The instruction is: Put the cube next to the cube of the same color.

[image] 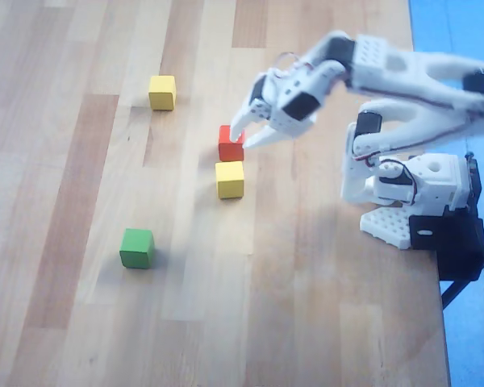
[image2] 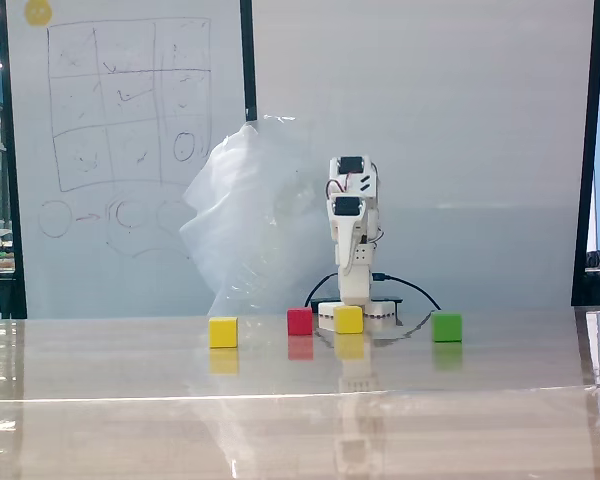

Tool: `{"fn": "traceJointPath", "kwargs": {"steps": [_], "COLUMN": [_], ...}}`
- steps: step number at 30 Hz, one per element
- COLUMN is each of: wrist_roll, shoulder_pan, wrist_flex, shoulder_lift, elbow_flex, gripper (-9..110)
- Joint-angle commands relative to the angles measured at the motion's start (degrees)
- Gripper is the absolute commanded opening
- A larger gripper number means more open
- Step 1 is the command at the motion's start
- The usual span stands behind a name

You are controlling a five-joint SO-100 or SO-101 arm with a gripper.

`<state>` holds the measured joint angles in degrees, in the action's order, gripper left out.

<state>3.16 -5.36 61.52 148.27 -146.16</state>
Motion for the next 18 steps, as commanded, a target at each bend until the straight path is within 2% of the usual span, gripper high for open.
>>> {"fn": "traceJointPath", "kwargs": {"steps": [1,9,13,18], "wrist_roll": [0.53,0.79,1.76,8.44], "shoulder_pan": [1.85,8.26,8.17,8.09], "wrist_flex": [5.89,24.52,28.56,29.09], "shoulder_lift": [-16.0,-32.96,-38.06,-41.57], "elbow_flex": [19.95,39.2,40.52,39.64], "gripper": [5,10,19,29]}}
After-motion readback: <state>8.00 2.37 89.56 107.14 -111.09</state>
